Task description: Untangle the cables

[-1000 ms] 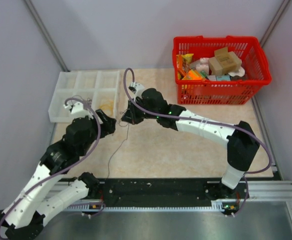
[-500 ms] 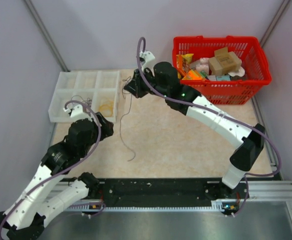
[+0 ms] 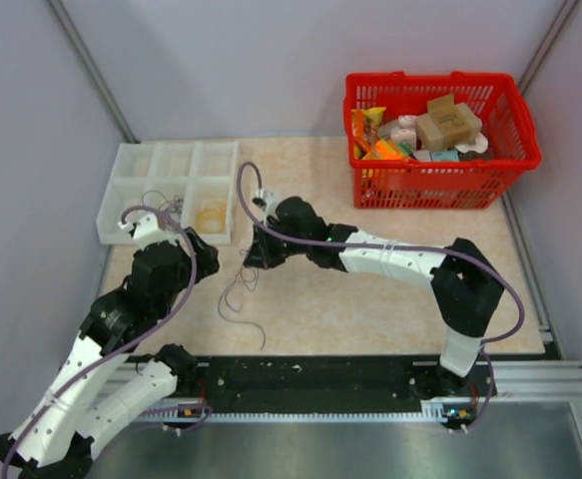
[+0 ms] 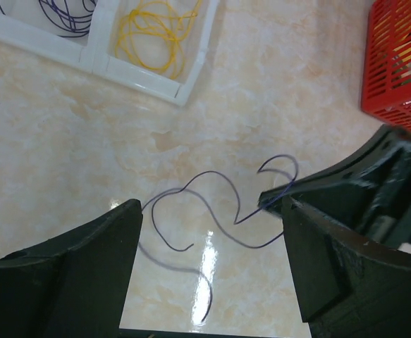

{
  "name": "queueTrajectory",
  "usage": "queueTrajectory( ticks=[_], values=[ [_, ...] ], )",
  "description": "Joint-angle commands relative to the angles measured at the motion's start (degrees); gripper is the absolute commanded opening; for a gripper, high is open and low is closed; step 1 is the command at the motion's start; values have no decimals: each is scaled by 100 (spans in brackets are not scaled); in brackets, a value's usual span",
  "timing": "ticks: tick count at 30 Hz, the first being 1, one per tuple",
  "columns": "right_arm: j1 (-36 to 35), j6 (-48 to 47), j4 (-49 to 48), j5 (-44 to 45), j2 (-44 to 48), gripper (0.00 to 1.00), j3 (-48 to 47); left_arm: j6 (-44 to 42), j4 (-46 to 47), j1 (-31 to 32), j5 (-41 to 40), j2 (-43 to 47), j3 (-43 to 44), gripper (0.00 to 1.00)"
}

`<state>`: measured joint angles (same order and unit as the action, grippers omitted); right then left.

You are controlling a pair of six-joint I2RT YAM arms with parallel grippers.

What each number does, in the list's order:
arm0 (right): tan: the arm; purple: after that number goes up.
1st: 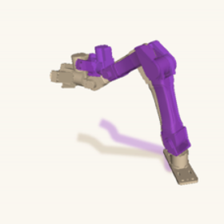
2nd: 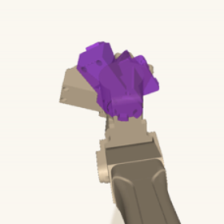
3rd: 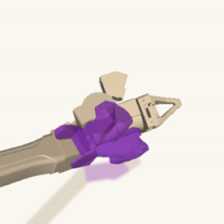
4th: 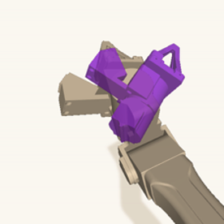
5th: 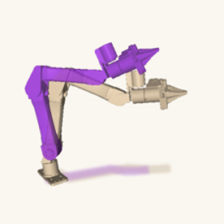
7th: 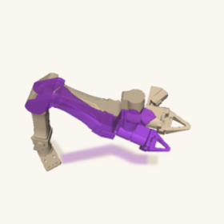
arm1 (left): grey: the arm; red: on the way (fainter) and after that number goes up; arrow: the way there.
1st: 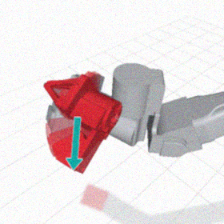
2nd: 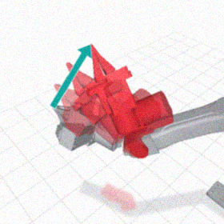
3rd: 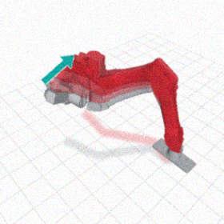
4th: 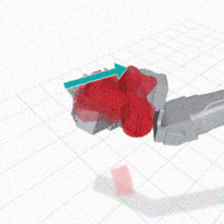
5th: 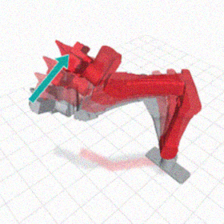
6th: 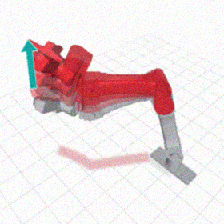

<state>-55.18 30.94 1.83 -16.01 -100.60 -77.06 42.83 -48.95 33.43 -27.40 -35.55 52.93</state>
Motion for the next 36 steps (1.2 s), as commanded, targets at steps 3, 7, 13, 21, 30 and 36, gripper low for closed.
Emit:
queueTrajectory(
  ticks=[3, 7, 13, 21, 30, 36],
  values=[
    [-90, 458, -342, -464, -223, 21, 69, -187, 350, -30, 102, -162, -133, 84],
    [147, 316, 98, -797, -171, 48, -20, -179, 474, -38, 384, -426, -204, 85],
    [630, 185, 318, -904, 706, 60, 805, -3, 492, -328, 1120, -803, -423, 95],
    [1404, -167, 600, -570, 2087, 61, 1834, 560, 403, -741, 2061, -2455, -643, 98],
    [1475, -220, 547, -482, 2457, 61, 2282, 999, 773, -750, 2344, -3940, -441, 96],
    [1519, -246, 503, -429, 2615, 61, 2414, 1271, 1018, -742, 2406, -4706, -476, 95]
  ],
)
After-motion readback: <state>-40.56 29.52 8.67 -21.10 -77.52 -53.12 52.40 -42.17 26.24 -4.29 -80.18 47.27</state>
